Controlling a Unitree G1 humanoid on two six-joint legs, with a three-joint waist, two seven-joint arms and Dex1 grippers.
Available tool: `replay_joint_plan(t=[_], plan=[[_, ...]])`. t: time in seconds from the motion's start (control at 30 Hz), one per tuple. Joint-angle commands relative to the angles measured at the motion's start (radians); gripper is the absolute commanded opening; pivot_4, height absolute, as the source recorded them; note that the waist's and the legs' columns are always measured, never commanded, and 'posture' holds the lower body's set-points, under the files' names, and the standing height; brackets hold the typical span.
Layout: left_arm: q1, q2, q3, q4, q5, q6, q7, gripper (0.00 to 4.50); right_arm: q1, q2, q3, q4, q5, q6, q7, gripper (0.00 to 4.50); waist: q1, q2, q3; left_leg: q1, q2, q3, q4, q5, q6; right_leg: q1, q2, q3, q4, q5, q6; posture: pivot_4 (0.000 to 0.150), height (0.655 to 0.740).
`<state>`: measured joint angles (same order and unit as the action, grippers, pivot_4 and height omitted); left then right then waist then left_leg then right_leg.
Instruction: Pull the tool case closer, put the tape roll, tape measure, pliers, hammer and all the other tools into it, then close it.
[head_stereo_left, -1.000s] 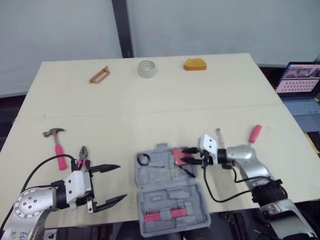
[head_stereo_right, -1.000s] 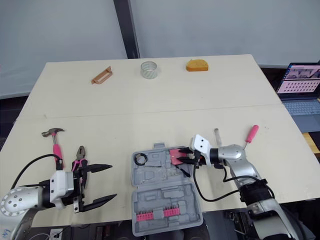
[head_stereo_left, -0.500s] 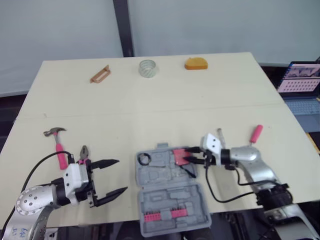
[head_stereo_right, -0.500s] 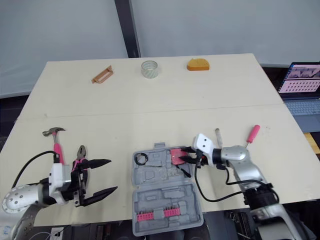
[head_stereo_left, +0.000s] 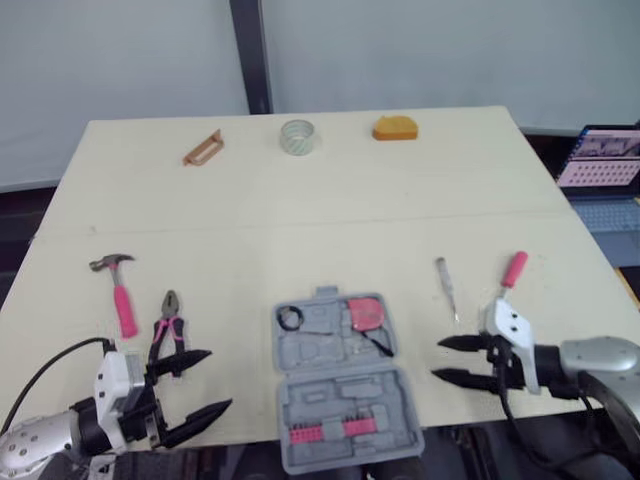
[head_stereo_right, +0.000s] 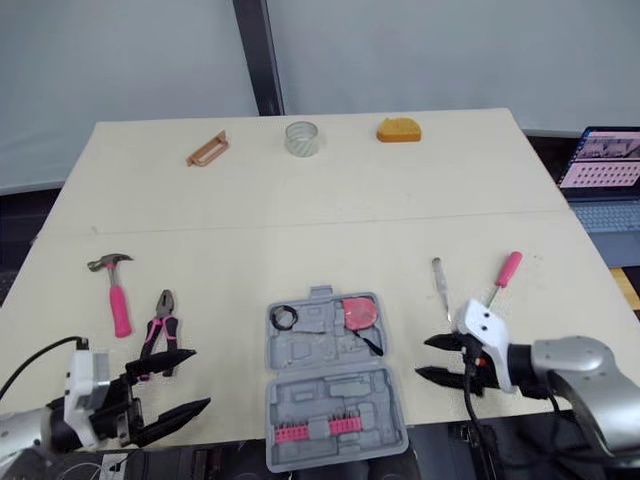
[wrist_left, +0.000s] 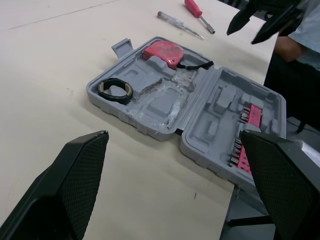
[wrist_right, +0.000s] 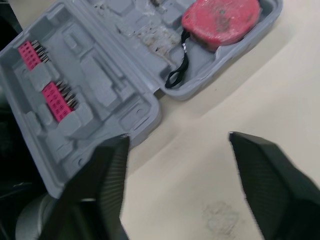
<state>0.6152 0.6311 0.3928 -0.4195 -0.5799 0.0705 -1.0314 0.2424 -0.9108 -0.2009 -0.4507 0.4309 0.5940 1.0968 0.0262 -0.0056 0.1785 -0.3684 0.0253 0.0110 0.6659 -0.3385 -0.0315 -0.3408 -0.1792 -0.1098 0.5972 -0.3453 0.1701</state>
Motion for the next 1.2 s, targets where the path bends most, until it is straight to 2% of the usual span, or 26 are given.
replay_joint_plan(t=[0.03, 0.27, 0.7, 0.83, 0.93, 1.03, 1.1, 1.2], plan=[[0.053, -0.032, 0.041, 0.037, 0.048, -0.115, -0.035, 4.50, 0.068, 0.004, -0.062, -0.034, 0.016, -0.028, -0.005, 4.44, 0.001, 0.000, 0.000, 0.000, 0.000, 0.000, 0.000, 0.000, 0.000, 0.000, 0.000, 0.000, -0.001, 0.000, 0.000, 0.150, 0.7400], [0.065, -0.035, 0.039, 0.079, 0.055, -0.171, -0.068, 4.50, 0.083, 0.017, -0.034, 0.015, -0.014, -0.086, -0.014, 4.44, 0.001, 0.000, 0.000, -0.001, 0.001, 0.000, 0.000, 0.000, 0.000, 0.000, 0.001, 0.000, -0.002, 0.001, -0.001, 0.150, 0.7400], [0.031, -0.040, 0.016, 0.050, 0.042, -0.154, -0.052, 4.50, 0.073, 0.029, -0.041, 0.017, -0.004, -0.105, -0.033, 4.44, 0.000, 0.000, 0.000, -0.001, 0.002, 0.000, 0.000, 0.000, 0.000, 0.000, 0.002, 0.000, -0.002, 0.001, -0.001, 0.150, 0.7400], [-0.019, -0.044, 0.021, -0.013, 0.009, -0.011, 0.089, 4.50, 0.063, 0.028, -0.055, 0.004, -0.034, -0.239, -0.008, 4.44, 0.001, 0.000, 0.000, 0.000, 0.002, 0.000, 0.000, 0.000, 0.000, 0.000, 0.002, 0.000, -0.002, 0.001, -0.001, 0.150, 0.7400], [-0.046, -0.066, 0.043, -0.096, -0.051, 0.147, 0.256, 4.50, -0.007, 0.082, -0.098, -0.033, 0.083, -0.300, 0.017, 4.44, -0.001, 0.000, 0.000, 0.000, 0.002, -0.001, 0.000, 0.000, 0.000, 0.001, 0.002, 0.000, 0.002, 0.002, 0.000, 0.150, 0.7400], [-0.034, -0.101, 0.064, -0.181, -0.102, 0.292, 0.419, 4.50, -0.048, 0.073, -0.072, -0.042, 0.099, -0.336, 0.065, 4.44, -0.005, 0.000, 0.000, 0.000, 0.003, -0.001, 0.000, 0.000, 0.000, 0.001, 0.003, 0.000, 0.001, 0.002, 0.000, 0.150, 0.7400], [-0.018, -0.122, 0.083, -0.227, -0.099, 0.369, 0.524, 4.50, -0.070, 0.079, -0.051, -0.028, 0.096, -0.349, 0.073, 4.44, -0.003, -0.001, 0.000, 0.000, 0.004, -0.001, 0.000, 0.000, 0.000, 0.001, 0.004, 0.000, 0.000, 0.002, 0.000, 0.150, 0.7400], [-0.008, -0.125, 0.093, -0.278, -0.076, 0.437, 0.606, 4.50, -0.088, 0.088, -0.025, -0.002, 0.084, -0.361, 0.072, 4.44, -0.001, -0.002, 0.001, 0.000, 0.004, -0.001, 0.000, 0.000, -0.001, 0.002, 0.004, 0.000, 0.000, 0.002, 0.000, 0.150, 0.7400]])
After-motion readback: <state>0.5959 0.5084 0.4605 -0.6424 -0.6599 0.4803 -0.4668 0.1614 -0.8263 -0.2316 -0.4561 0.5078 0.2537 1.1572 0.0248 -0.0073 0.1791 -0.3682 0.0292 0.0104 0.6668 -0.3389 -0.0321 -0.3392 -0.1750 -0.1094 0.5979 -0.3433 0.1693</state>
